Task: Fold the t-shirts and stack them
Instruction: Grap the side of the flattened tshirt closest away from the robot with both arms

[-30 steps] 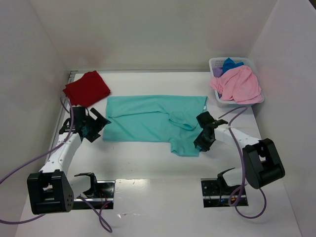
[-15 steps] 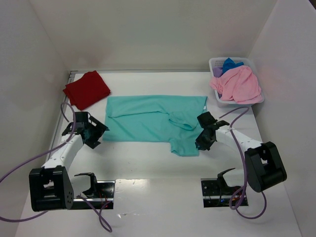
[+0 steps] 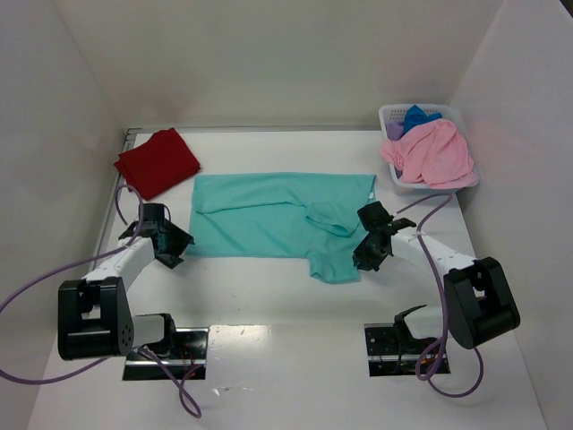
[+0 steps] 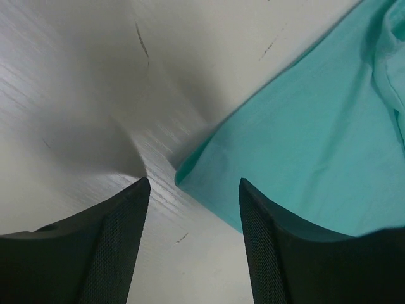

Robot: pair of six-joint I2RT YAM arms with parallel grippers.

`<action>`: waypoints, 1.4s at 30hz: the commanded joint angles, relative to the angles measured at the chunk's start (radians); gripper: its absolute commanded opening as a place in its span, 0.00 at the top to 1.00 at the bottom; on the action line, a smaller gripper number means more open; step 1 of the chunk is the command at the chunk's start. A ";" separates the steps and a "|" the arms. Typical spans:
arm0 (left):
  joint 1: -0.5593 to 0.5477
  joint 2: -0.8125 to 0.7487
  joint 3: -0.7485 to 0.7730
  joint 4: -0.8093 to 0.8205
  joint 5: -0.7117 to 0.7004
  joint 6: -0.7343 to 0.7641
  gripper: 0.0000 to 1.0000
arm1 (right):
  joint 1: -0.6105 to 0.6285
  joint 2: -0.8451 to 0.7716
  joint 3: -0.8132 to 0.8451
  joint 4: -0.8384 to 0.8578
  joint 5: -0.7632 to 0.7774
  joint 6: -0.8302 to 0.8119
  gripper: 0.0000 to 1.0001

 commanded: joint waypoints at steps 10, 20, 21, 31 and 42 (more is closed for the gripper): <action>0.005 0.061 -0.005 0.068 -0.047 -0.021 0.44 | -0.013 -0.030 0.038 0.026 0.003 0.015 0.81; 0.005 0.061 -0.005 0.059 -0.047 -0.021 0.80 | -0.013 -0.049 0.038 0.026 0.003 0.015 0.82; 0.005 0.061 -0.005 0.049 -0.047 -0.021 0.83 | -0.013 -0.049 0.038 0.026 0.003 0.015 0.82; 0.005 -0.005 0.083 -0.013 -0.037 0.043 1.00 | -0.013 -0.081 0.096 0.017 0.013 -0.019 0.94; 0.005 -0.019 0.228 -0.025 -0.019 0.108 1.00 | -0.036 -0.109 0.197 0.035 0.042 -0.039 1.00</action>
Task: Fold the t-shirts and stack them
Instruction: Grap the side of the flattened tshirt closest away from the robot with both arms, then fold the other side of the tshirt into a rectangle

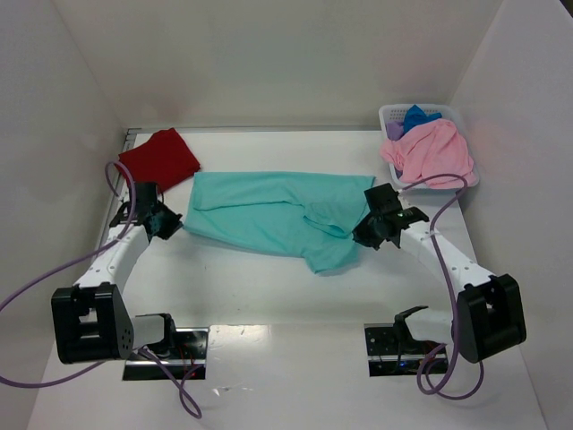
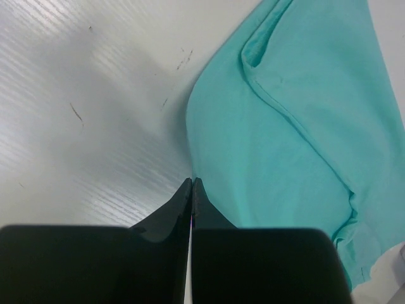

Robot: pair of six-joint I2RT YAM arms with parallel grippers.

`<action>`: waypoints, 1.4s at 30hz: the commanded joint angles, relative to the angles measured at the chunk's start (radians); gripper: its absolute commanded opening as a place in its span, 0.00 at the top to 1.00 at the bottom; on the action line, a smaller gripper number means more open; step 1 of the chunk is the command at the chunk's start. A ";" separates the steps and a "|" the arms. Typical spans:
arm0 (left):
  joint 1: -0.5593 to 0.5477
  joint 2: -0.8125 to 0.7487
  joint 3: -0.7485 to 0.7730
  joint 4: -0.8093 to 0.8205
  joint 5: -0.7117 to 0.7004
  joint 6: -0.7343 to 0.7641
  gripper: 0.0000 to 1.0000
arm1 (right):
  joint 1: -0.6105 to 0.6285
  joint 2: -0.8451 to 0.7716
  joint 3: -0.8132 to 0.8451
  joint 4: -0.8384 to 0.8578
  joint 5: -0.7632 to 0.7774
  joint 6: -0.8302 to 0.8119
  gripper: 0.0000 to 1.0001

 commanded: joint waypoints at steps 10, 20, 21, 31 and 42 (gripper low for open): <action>0.005 0.114 0.159 0.092 0.039 0.064 1.00 | -0.141 -0.009 0.093 0.119 0.008 -0.052 1.00; 0.005 0.316 0.294 0.159 0.057 0.073 1.00 | -0.171 0.122 0.219 0.214 -0.004 -0.063 1.00; 0.005 0.330 0.303 0.159 0.057 0.074 1.00 | -0.180 0.137 0.219 0.223 -0.004 -0.063 1.00; 0.005 0.442 0.400 0.178 0.057 0.074 1.00 | -0.218 0.254 0.308 0.266 -0.013 -0.072 1.00; 0.005 0.554 0.448 0.214 0.066 0.074 1.00 | -0.218 0.412 0.381 0.312 -0.013 -0.110 1.00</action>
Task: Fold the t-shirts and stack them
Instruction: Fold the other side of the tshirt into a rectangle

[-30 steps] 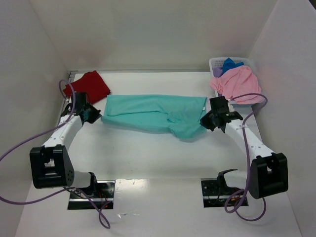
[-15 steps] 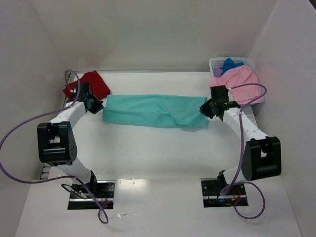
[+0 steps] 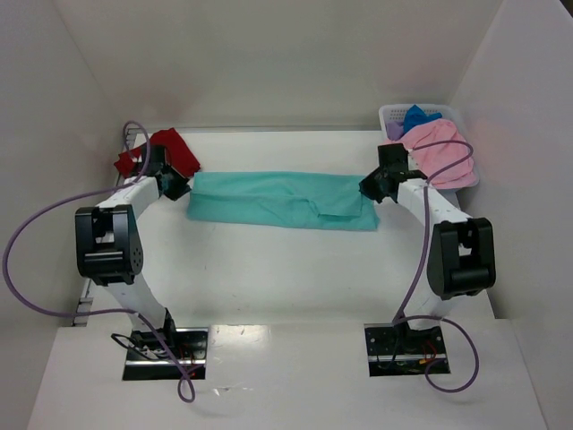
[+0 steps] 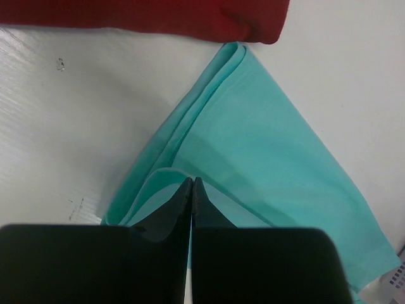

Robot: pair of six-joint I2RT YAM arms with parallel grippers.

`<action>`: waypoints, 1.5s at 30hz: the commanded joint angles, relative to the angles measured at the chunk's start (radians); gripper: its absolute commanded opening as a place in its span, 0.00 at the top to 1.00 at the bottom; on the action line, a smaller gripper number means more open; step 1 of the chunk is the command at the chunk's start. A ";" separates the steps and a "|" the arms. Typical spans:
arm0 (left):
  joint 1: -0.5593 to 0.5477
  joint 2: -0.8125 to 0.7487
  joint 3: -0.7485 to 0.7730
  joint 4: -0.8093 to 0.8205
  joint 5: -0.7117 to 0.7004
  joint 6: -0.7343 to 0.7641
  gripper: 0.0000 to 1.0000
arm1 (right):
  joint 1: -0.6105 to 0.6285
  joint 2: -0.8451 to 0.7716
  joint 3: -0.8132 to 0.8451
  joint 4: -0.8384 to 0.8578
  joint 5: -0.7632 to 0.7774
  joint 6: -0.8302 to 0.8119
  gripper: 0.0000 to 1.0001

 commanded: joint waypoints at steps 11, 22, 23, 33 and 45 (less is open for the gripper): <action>0.014 0.103 0.078 0.055 -0.030 0.011 1.00 | -0.028 0.138 0.140 0.069 0.026 -0.059 1.00; 0.033 0.149 0.109 0.065 -0.030 0.011 1.00 | -0.058 0.186 0.169 0.080 0.026 -0.068 1.00; 0.033 0.149 0.118 0.065 -0.030 0.011 1.00 | -0.058 0.198 0.169 0.080 0.026 -0.068 1.00; 0.042 0.186 0.149 0.075 0.000 0.063 0.85 | -0.058 0.228 0.169 0.099 0.058 -0.086 0.96; -0.010 0.088 0.262 0.121 0.154 0.257 0.31 | -0.058 0.239 0.210 0.174 0.038 -0.277 0.44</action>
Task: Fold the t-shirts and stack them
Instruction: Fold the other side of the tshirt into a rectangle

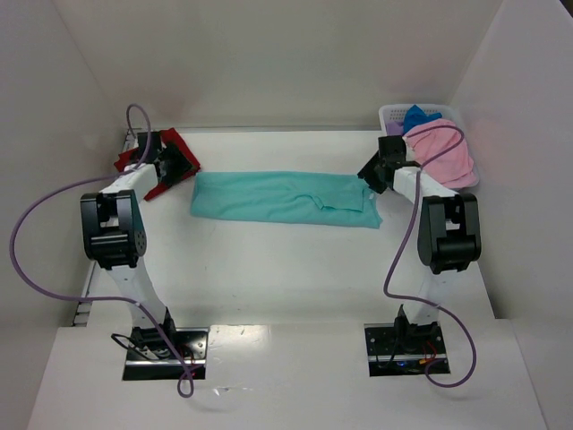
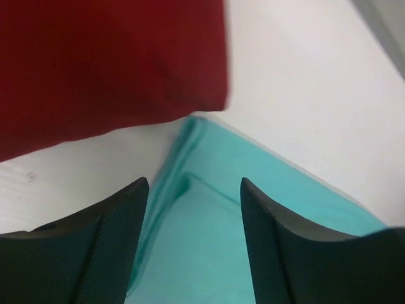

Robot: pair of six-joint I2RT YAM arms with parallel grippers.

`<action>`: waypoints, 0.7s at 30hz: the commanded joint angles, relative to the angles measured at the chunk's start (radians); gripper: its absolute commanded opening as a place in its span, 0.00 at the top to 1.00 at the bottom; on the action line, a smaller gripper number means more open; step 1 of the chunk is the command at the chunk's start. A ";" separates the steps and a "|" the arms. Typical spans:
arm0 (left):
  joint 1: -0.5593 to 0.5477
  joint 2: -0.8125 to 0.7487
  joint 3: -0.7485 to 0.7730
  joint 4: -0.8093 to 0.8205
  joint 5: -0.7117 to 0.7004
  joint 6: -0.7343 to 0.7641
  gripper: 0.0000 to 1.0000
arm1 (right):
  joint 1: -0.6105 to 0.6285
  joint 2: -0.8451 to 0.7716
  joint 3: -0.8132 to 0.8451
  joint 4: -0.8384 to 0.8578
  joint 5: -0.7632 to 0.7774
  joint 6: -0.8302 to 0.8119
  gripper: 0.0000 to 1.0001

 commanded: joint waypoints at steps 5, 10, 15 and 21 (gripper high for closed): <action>-0.088 -0.119 0.121 0.128 0.423 0.230 0.15 | -0.009 -0.078 0.042 0.051 -0.027 -0.118 0.31; -0.238 -0.090 0.201 0.013 0.579 0.457 0.08 | 0.003 -0.182 -0.102 0.097 -0.194 -0.138 0.33; -0.379 -0.038 0.189 0.031 0.607 0.427 0.07 | 0.116 -0.234 -0.159 0.123 -0.221 -0.173 0.34; -0.465 0.013 0.168 0.008 0.543 0.436 0.07 | 0.135 -0.253 -0.242 0.173 -0.250 -0.132 0.38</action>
